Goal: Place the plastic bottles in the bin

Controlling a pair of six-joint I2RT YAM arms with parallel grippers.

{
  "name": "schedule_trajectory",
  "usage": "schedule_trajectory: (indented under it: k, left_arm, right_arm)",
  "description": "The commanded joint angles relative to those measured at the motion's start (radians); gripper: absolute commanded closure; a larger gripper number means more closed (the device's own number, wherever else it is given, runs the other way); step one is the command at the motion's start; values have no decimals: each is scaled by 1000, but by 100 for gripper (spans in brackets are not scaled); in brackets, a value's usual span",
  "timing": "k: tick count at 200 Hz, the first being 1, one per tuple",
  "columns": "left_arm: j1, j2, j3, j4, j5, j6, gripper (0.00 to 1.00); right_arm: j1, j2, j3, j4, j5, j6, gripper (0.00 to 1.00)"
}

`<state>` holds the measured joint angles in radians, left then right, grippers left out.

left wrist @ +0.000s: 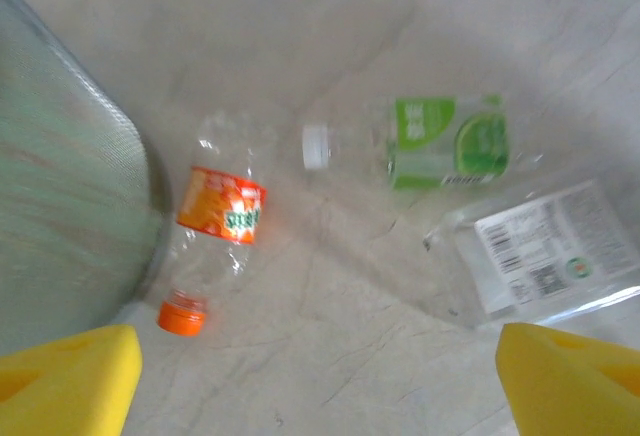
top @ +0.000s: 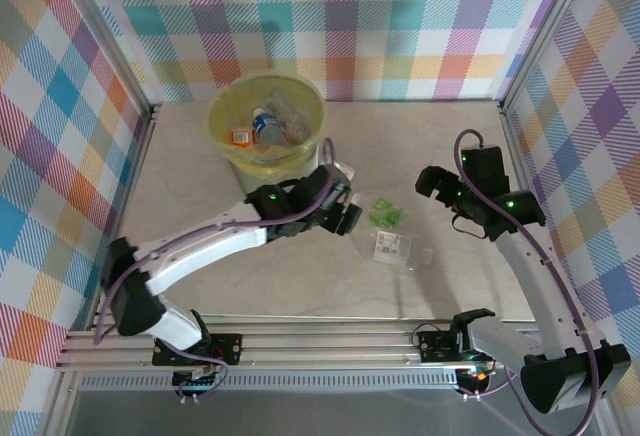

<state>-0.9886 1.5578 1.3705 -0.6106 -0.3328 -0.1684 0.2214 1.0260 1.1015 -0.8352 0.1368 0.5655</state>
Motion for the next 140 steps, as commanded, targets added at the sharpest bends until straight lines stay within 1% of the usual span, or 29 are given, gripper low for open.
schedule_trajectory:
  k: [1, 25, 59, 92, 123, 140]
  left_arm:
    - [-7, 82, 1, 62, -68, -1, 7]
    - [10, 190, 44, 51, -118, 31, 6]
    - [82, 327, 106, 21, -121, 29, 8]
    - [108, 417, 169, 4, -144, 43, 12]
    - [129, 475, 206, -21, -177, 37, 13]
    - [135, 500, 215, -21, -183, 34, 16]
  right_arm:
    - [-10, -23, -15, 2, -25, 17, 0]
    - [-13, -28, -24, 12, -16, 25, 0]
    - [-14, -43, -44, 36, -9, 36, 0]
    - [-14, -44, -51, 49, -7, 37, 0]
    - [-14, -46, -61, 63, -14, 40, 0]
    - [-14, -44, -69, 73, -14, 42, 1]
